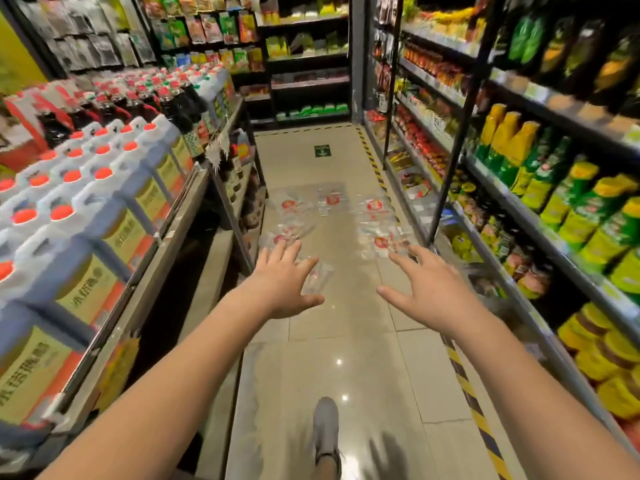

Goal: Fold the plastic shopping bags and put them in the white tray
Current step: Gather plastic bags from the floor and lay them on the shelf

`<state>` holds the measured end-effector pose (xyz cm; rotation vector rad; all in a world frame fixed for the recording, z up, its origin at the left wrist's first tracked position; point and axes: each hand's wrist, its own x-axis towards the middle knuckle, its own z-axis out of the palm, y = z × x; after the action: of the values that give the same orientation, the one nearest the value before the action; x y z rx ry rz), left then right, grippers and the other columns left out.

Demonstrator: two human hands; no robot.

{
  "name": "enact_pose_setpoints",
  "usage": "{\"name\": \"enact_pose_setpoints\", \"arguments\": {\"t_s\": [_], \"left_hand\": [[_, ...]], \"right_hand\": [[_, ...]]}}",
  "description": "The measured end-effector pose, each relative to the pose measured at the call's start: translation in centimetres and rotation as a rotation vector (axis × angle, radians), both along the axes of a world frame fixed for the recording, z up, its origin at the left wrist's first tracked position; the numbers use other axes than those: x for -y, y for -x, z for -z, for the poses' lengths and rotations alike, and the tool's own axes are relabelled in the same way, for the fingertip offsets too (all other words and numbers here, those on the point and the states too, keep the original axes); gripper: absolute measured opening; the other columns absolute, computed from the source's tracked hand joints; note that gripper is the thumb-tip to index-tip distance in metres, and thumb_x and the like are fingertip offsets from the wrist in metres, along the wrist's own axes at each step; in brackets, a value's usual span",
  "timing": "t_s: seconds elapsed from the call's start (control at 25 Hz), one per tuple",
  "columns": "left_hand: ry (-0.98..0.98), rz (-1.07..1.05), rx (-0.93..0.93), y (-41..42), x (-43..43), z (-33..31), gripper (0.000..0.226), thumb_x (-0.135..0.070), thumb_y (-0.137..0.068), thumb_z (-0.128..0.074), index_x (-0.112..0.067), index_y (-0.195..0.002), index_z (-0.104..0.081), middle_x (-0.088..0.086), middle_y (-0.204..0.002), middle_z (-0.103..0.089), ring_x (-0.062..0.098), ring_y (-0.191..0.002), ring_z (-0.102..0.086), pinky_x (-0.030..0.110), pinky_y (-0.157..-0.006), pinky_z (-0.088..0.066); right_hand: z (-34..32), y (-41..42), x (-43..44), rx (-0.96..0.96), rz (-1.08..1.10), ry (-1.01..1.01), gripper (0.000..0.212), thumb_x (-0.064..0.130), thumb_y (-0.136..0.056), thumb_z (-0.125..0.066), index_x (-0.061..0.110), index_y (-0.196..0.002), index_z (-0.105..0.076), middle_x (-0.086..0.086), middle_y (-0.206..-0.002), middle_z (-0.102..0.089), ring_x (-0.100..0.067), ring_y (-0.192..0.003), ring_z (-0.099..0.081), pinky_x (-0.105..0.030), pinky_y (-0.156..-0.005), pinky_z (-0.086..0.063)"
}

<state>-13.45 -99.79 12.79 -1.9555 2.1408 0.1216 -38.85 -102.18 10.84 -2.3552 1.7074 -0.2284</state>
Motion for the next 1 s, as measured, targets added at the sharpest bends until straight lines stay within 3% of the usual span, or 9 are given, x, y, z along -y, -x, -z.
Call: {"name": "enact_pose_setpoints", "arguments": {"t_s": [0.48,1.0], "left_hand": [[-0.103,0.04,-0.012,-7.0,36.5,5.8,0.085,-0.061,-0.092,-0.053,-0.03,-0.159,-0.011,0.009,-0.167,-0.001,0.034,-0.153,0.003,0.055,-0.123,-0.005],[-0.235,-0.098,0.008,-14.5,62.9,11.6,0.085,-0.053,-0.091,-0.061,-0.028,-0.158,-0.014,0.008,-0.166,-0.003,0.032,-0.153,0.0,0.054,-0.123,-0.007]], "right_hand": [[3.1,-7.3,35.2,-0.113,-0.015,-0.099,0.072,0.067,-0.09,-0.047,0.035,-0.152,-0.031,-0.008,-0.158,-0.031,-0.027,-0.145,-0.03,-0.042,-0.116,-0.028],[9.9,-17.2,67.1,-0.057,-0.264,-0.274,0.07,0.059,-0.094,-0.049,0.03,-0.154,-0.03,-0.009,-0.16,-0.027,-0.027,-0.147,-0.025,-0.038,-0.117,-0.023]]}}
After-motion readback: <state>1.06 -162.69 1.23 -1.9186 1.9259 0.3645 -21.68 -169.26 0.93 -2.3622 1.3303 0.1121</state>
